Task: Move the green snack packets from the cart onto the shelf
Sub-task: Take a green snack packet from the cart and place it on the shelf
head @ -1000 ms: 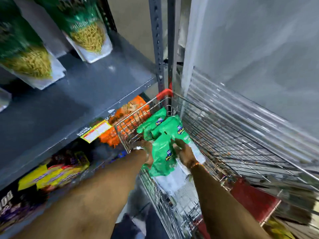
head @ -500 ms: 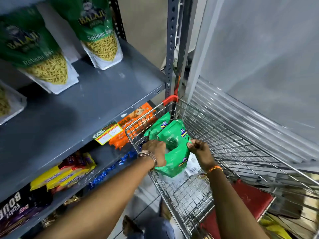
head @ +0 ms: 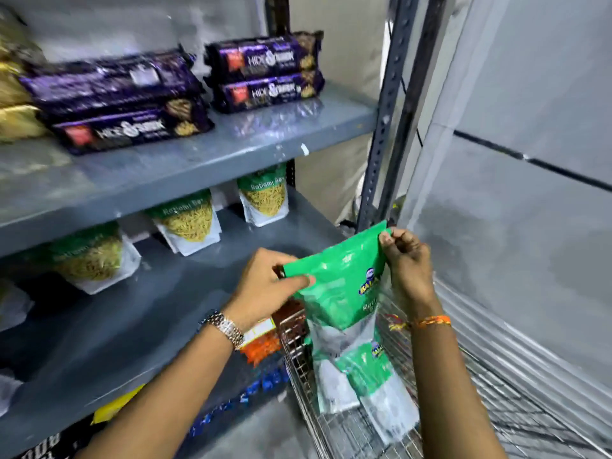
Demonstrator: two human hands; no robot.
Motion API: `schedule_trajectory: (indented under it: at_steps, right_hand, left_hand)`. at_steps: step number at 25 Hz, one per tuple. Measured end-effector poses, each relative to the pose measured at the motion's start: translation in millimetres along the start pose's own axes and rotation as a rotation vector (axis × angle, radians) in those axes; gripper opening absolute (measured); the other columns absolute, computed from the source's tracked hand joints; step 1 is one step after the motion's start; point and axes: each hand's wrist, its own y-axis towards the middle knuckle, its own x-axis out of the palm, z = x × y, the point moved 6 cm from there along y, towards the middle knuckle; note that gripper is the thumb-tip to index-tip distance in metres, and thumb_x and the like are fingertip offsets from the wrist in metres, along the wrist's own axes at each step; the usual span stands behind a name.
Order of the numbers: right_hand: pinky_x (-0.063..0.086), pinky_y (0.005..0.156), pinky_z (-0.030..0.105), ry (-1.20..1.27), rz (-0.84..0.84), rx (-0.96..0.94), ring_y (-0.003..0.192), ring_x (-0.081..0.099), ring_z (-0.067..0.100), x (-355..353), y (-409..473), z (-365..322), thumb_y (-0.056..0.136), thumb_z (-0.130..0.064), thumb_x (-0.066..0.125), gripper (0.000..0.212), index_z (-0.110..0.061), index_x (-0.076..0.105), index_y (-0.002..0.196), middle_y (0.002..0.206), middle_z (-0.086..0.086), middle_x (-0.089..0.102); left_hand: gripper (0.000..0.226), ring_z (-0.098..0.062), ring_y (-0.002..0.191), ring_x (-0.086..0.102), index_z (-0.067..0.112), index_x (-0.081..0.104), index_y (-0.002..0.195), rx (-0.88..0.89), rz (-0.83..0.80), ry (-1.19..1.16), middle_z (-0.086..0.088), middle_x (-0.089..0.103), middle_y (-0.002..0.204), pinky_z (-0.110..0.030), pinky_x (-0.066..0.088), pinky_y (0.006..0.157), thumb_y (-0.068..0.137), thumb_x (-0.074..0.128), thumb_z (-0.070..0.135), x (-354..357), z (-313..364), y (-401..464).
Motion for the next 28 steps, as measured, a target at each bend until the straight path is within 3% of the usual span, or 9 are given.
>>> schedule_trajectory:
  at_steps: [3, 6, 11, 13, 15, 17, 22, 26, 28]
  right_hand:
    - [0.047, 0.06, 0.015, 0.008, -0.042, -0.099, 0.061, 0.055, 0.001, 49.1, 44.3, -30.5, 0.096, 0.005, 0.054, 0.013, 0.001, 0.061, 0.087, 0.067, -0.008, 0.066]
    - [0.046, 0.055, 0.008, -0.006, -0.06, -0.116, 0.053, 0.053, -0.009, 91.6, 83.7, -33.9, 0.098, 0.009, 0.049, 0.03, -0.011, 0.058, 0.078, 0.056, -0.016, 0.067]
    - [0.042, 0.058, 0.009, -0.041, -0.079, -0.031, 0.057, 0.048, -0.009, 118.8, 125.9, 4.8, 0.099, 0.003, 0.051, 0.029, -0.016, 0.056, 0.078, 0.057, -0.019, 0.063]
    - [0.044, 0.068, 0.018, -0.036, -0.107, 0.014, 0.067, 0.052, -0.001, 120.1, 133.9, 18.9, 0.099, -0.003, 0.054, 0.024, -0.018, 0.059, 0.081, 0.066, -0.017, 0.067]
    - [0.044, 0.084, 0.028, -0.025, -0.202, 0.096, 0.085, 0.061, 0.008, 119.8, 131.6, 30.0, 0.093, -0.018, 0.065, 0.005, -0.015, 0.064, 0.097, 0.085, -0.013, 0.073]
    - [0.044, 0.085, 0.025, -0.065, -0.3, 0.218, 0.09, 0.063, 0.008, 119.0, 116.9, 38.8, 0.077, -0.023, 0.066, 0.031, -0.013, 0.061, 0.107, 0.092, -0.011, 0.072]
    - [0.046, 0.066, 0.03, -0.361, -0.473, 0.281, 0.095, 0.06, 0.027, 106.1, 100.7, 93.1, 0.05, 0.002, 0.043, 0.08, 0.001, 0.053, 0.129, 0.115, 0.014, 0.07]
    - [0.052, 0.087, 0.022, -0.395, -0.447, 0.249, 0.108, 0.063, -0.009, 83.8, 80.1, 111.8, 0.065, 0.005, 0.054, 0.078, -0.022, 0.047, 0.137, 0.125, -0.018, 0.064]
    - [0.052, 0.088, 0.025, -0.418, -0.392, 0.223, 0.107, 0.062, 0.001, 73.8, 67.1, 121.0, 0.066, 0.0, 0.055, 0.071, -0.03, 0.048, 0.13, 0.125, -0.009, 0.062]
  left_hand:
    - [0.05, -0.016, 0.071, 0.054, -0.015, 0.067, 0.075, -0.015, 0.282, -0.33, -0.007, 0.063, 0.073, -0.034, 0.043, 0.064, 0.068, 0.087, 0.03, -34.2, 8.3, 23.1]
    - [0.011, -0.006, 0.064, 0.061, 0.008, 0.073, 0.07, -0.026, 0.459, -0.529, 0.009, 0.072, 0.066, -0.02, 0.051, 0.062, 0.076, 0.082, 0.011, -52.5, 15.2, 49.5]
    - [0.018, 0.01, 0.054, 0.062, 0.017, 0.066, 0.073, -0.118, 0.595, -0.66, 0.021, 0.07, 0.055, -0.006, 0.047, 0.06, 0.076, 0.082, 0.007, -65.3, -7.4, 92.2]
    - [0.012, 0.011, 0.06, 0.065, 0.014, 0.069, 0.083, -0.14, 0.591, -0.66, 0.017, 0.074, 0.066, -0.007, 0.048, 0.065, 0.079, 0.079, 0.008, -69.7, -21.2, 102.9]
    - [0.031, 0.011, 0.083, 0.067, 0.008, 0.067, 0.115, -0.167, 0.515, -0.676, 0.009, 0.075, 0.105, -0.011, 0.049, 0.079, 0.087, 0.072, 0.02, -60.1, -32.9, 107.2]
    - [0.058, -0.001, 0.113, 0.06, 0.017, 0.054, 0.14, -0.293, 0.429, -0.717, 0.006, 0.061, 0.139, -0.02, 0.044, 0.096, 0.09, 0.063, 0.045, -36.1, -49.8, 94.8]
    - [0.065, -0.009, 0.124, 0.054, 0.031, 0.056, 0.133, -0.515, 0.26, -0.841, 0.01, 0.054, 0.144, -0.035, 0.034, 0.112, 0.091, 0.028, 0.071, 52.9, -68.1, 62.5]
    - [0.095, -0.016, 0.146, 0.037, 0.03, 0.037, 0.152, -0.544, 0.272, -0.841, 0.006, 0.041, 0.156, -0.037, 0.022, 0.118, 0.078, 0.021, 0.087, 55.2, -78.7, 87.9]
    - [0.095, -0.017, 0.152, 0.028, 0.028, 0.029, 0.155, -0.554, 0.283, -0.853, 0.006, 0.032, 0.162, -0.037, 0.017, 0.122, 0.08, 0.02, 0.085, 38.2, -92.3, 103.1]
